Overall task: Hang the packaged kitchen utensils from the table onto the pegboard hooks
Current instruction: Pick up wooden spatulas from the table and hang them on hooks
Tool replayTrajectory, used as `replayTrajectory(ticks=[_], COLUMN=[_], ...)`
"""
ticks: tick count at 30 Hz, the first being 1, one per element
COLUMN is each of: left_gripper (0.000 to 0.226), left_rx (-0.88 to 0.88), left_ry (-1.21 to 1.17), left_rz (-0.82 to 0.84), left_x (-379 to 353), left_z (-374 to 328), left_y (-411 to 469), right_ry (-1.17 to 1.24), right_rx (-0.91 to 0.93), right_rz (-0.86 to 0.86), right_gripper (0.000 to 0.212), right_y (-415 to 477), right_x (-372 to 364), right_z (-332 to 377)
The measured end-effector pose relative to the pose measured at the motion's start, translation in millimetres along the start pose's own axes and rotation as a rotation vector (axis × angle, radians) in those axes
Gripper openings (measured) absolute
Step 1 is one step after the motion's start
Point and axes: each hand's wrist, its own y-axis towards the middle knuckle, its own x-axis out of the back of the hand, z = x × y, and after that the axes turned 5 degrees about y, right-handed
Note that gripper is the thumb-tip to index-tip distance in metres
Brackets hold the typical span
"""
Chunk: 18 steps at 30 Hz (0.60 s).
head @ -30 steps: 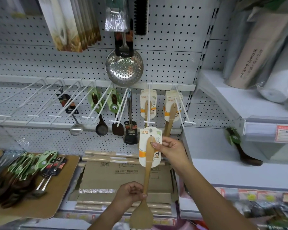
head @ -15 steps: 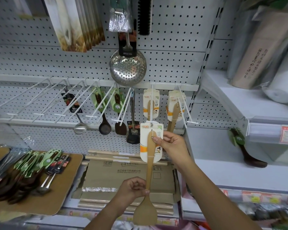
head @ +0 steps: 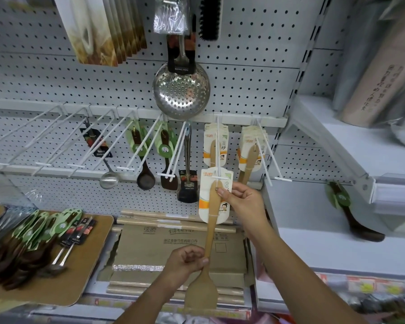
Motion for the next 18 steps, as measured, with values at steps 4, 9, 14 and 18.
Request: replayTrajectory(ticks=[4,9,14,18], left_gripper=[0.012,0.014,0.02,0.015], left_rx=[-0.087,-0.113,-0.085,-0.08], left_ry=[0.108,0.23,0.365,0.472], left_rz=[-0.035,-0.073,-0.076,-0.035], left_x=[-7,-7,0,4], left_z=[-16,-38,-54,-63], left_y=[31,77,115,132], right_ry=[-0.06,-0.096,-0.115,-0.154], right_rx=[0.003,0.022,0.051,0.019], right_rz=[-0.095,-0.19,-0.227,-0.263], right_gripper=[0.014,0.01,0.009,0.014], right_y=[29,73,105,121], right_x=[-7,-17,-23,-26], right_z=[4,7,10,10])
